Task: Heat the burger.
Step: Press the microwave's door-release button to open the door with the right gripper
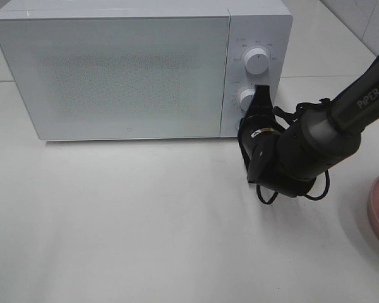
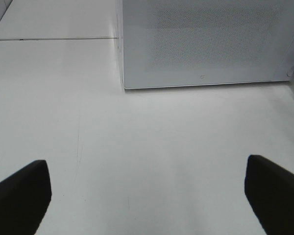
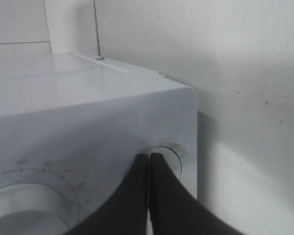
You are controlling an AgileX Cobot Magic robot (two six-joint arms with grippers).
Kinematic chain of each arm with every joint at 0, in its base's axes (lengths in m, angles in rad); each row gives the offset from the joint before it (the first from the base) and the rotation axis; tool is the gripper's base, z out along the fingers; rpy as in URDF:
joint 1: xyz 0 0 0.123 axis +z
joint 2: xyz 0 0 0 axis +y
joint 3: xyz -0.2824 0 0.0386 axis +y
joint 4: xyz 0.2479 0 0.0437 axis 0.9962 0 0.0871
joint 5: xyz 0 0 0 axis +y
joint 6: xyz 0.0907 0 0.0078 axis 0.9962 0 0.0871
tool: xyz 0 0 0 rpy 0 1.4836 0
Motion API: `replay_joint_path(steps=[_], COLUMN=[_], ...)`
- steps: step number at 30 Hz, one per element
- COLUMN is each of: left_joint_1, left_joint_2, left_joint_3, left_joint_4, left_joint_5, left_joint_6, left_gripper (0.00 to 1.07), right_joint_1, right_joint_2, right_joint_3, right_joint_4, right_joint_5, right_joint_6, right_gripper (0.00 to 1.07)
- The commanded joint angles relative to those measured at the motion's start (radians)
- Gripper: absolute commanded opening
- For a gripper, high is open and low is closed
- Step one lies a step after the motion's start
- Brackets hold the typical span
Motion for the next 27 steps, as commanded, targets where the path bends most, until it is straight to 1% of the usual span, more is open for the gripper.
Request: replay_joint_path(steps=[1, 10, 17, 21, 26, 27], left_joint_1=[0.003, 0.003, 0.003, 0.003, 0.003, 0.003], left_joint_2=[0.001, 0.001, 0.001, 0.001, 0.001, 0.001], left_joint_3=[0.002, 0.002, 0.002, 0.002, 0.002, 0.002], left_joint_4=[-0.003, -0.003, -0.003, -0.003, -0.003, -0.003], left_joint_5=[-0.002, -0.002, -0.002, -0.002, -0.002, -0.002], left_joint_6=[0.001, 0.001, 0.001, 0.001, 0.001, 0.001], left_gripper=[1.0, 1.0, 1.0, 1.0, 1.0, 1.0], right_joint_1=[-0.013, -0.015, -0.015, -0.015, -0.015, -0.027], right_joint_2=[0.002, 0.022, 0.03, 0.03, 0.034, 0.034], right_joint_3=[-0.021, -0.053, -0.053, -0.058, -0.091, -0.106], right_joint_4=[-0.008, -0.016, -0.043, -0.05, -0.047, -0.054], right_joint_5=[-0.017, -0.013, -0.127, -0.16, -0.205, -0.214], right_joint_6=[-0.028, -0.027, -0.007, -0.005, -0.004, -0.004], right_gripper=[0.0, 0.0, 0.0, 0.0, 0.0, 0.0])
